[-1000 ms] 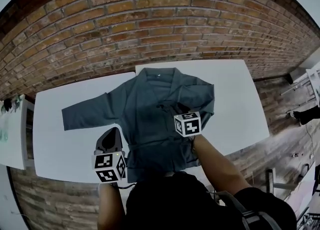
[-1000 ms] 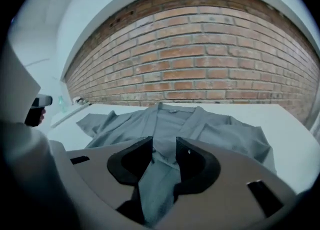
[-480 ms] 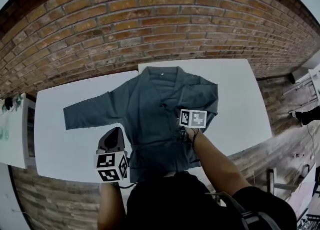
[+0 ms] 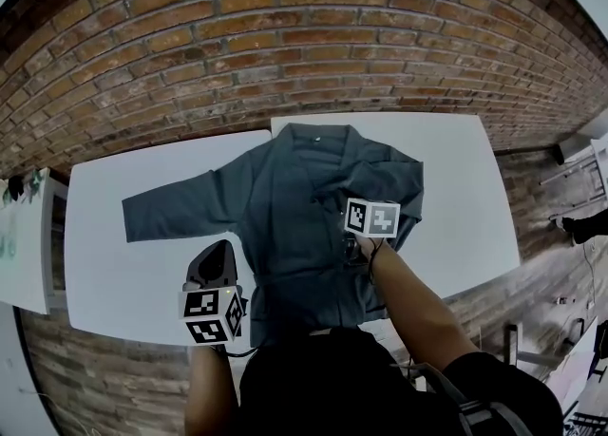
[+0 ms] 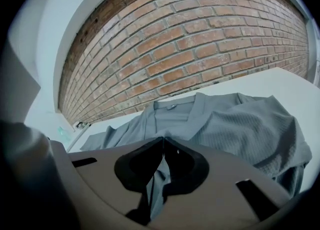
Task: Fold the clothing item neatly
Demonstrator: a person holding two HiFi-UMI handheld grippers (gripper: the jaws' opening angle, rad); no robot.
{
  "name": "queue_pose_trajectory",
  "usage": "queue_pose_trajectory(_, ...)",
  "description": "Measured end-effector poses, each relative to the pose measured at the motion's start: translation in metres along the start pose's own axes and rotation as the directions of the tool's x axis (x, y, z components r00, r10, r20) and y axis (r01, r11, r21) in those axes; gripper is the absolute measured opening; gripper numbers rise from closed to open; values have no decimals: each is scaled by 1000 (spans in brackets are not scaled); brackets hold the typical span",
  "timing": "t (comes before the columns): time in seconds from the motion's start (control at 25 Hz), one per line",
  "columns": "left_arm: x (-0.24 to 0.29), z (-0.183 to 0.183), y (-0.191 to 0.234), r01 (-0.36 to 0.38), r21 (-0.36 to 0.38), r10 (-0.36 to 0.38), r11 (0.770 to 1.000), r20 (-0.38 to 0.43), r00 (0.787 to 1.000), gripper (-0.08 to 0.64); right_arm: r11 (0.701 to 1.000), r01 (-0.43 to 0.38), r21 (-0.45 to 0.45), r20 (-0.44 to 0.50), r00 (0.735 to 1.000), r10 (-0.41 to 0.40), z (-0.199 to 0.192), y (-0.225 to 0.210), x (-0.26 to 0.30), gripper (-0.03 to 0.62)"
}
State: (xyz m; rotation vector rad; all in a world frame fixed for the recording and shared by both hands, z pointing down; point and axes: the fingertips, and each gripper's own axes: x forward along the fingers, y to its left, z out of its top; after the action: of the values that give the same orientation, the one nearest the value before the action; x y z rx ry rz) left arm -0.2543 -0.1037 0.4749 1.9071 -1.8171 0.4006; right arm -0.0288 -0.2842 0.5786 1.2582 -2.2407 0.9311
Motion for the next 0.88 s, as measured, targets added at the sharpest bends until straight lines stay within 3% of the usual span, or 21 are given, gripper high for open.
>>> queue_pose_trajectory(0.48,-4,-9,30,-48,-25,47,999,-27,999,-8,980,-4,-198,-70,997,-10,32,31,60,17)
queue_pose_trajectory(0.64,-10,-15,46,-71,-46,69,996,-36,997,-8,974,-45,-221,-106,994,22,29,42,79,20)
queue_pose_trajectory(0.8,-13,-24,55,-83,-65,80,994,-47,996,-8,966,-117,-229,-137,987,87,24,57,88,107)
queue_pose_trajectory(0.88,-12,-28,58,-85,-72,82,994,-52,995,-8,954,-138,-264,-133,985,106,23,67,88,115)
